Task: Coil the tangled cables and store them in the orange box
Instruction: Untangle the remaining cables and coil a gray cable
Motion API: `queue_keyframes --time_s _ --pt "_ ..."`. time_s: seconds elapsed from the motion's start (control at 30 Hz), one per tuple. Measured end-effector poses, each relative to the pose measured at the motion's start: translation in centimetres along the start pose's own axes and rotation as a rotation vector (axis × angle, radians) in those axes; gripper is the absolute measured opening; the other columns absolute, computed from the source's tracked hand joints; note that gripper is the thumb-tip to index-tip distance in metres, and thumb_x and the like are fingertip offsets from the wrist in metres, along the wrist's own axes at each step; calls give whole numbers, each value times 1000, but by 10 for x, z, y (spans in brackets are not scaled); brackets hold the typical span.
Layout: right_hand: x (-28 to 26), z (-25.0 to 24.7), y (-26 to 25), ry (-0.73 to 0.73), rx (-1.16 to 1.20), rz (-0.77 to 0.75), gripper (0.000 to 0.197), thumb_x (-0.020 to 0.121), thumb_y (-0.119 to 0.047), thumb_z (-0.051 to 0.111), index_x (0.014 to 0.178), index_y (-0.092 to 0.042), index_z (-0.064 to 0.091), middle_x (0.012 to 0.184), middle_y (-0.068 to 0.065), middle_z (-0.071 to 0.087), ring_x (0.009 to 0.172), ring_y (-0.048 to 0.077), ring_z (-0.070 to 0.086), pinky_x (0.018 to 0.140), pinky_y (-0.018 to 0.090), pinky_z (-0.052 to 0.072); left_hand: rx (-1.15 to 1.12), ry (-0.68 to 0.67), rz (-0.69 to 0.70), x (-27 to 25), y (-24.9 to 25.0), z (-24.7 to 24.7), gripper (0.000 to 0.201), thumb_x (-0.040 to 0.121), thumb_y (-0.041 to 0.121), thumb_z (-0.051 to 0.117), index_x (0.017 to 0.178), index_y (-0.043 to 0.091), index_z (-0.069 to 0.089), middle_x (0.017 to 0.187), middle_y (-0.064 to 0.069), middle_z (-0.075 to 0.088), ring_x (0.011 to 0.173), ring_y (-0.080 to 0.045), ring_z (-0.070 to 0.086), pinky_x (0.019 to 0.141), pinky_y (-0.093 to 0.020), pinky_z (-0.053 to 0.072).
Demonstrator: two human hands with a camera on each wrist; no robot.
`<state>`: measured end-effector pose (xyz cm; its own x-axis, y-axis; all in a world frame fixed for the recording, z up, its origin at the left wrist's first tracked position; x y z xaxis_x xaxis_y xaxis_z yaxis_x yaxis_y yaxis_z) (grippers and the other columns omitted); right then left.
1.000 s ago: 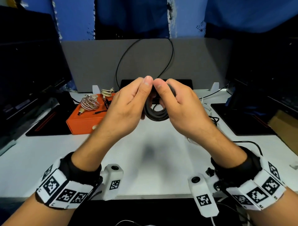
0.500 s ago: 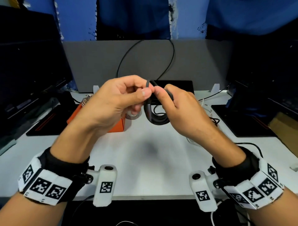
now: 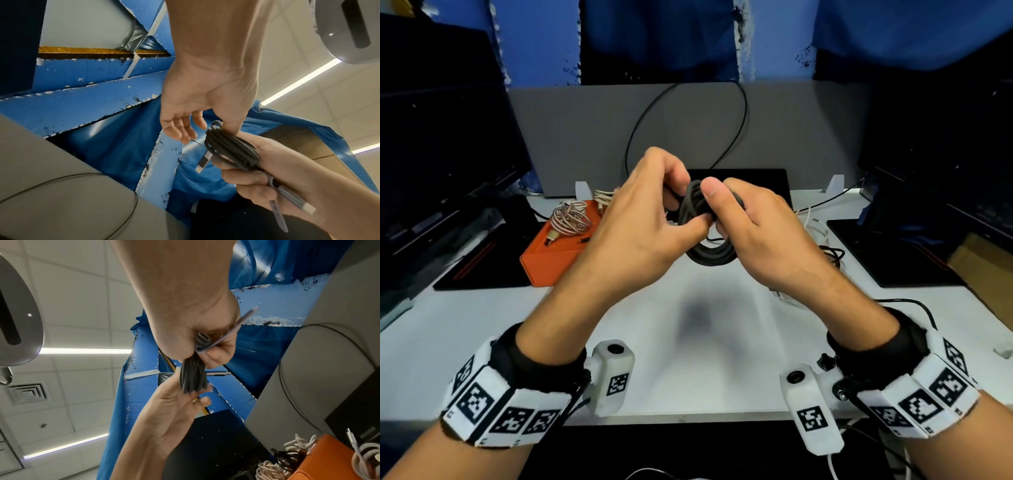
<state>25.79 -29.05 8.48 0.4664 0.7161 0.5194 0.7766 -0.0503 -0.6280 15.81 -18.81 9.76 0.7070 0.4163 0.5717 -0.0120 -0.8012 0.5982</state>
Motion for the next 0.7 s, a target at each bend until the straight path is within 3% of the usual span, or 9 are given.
queue_keyframes --time_s 0.07,0.1,0.2,0.3,0.37,0.43,0.5,0.57,0.7 --pt "-4 5 -8 -25 17 -35 48 108 -51 39 76 -18 51 71 2 58 64 10 52 60 31 42 -163 -121 0 1 -1 10 42 88 17 69 124 24 49 119 8 63 103 0 63 90 -24 51" --pt "-5 7 -12 -36 24 -53 43 109 -49 39 75 -25 52 71 -3 59 65 8 54 59 29 41 -218 -181 24 0 1 15 47 90 8 64 131 21 48 124 8 63 111 -4 64 94 -26 52" --pt "-7 8 -18 -59 53 -74 40 109 -45 41 71 -35 50 65 -17 58 64 4 55 58 19 37 -245 -249 73 -3 9 20 48 92 0 53 136 19 51 105 7 69 92 -12 68 80 -26 53" --pt "-5 3 -16 -82 43 -67 48 108 -48 43 70 -20 51 64 -5 52 57 6 46 56 32 39 -186 -218 68 -5 13 19 41 89 5 52 126 24 53 87 6 66 72 -10 61 63 -25 47" --pt "-2 -2 -15 -94 11 -78 50 107 -50 43 71 -17 51 65 3 51 58 6 43 58 36 39 -89 -204 92 -7 17 18 34 89 10 52 118 28 52 78 0 61 66 -17 54 56 -37 45" --pt "0 -6 -15 -99 9 -75 48 107 -51 43 67 -24 51 65 4 51 57 6 42 58 36 37 -67 -221 112 -11 23 17 26 91 17 50 115 25 52 77 -7 60 70 -26 53 63 -51 46" --pt "1 -10 -13 -37 51 -58 50 106 -51 44 64 -26 47 59 -4 45 55 7 40 55 34 35 -91 -214 136 -11 28 14 19 99 30 47 112 18 55 81 -7 61 76 -26 55 69 -49 46" --pt "3 -12 -8 58 109 -27 52 105 -53 44 66 -19 46 59 -7 43 54 9 39 54 34 36 -73 -149 156 -10 31 9 34 108 39 39 105 10 56 80 -7 60 76 -26 56 70 -47 44" --pt "6 1 3 25 169 34 58 105 -56 43 78 -6 54 66 0 51 55 9 41 54 33 35 -9 -58 159 -8 24 8 30 111 37 37 98 17 54 73 1 61 72 -23 59 67 -45 44"
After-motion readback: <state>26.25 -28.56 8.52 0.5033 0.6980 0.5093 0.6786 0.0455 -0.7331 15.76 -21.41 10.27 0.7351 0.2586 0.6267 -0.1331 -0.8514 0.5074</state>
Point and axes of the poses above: each hand's wrist, its own x-axis towards the middle knuckle, its own z-axis out of the palm, y = z × x, the point moved 8 cm from there along x, towards the middle knuckle
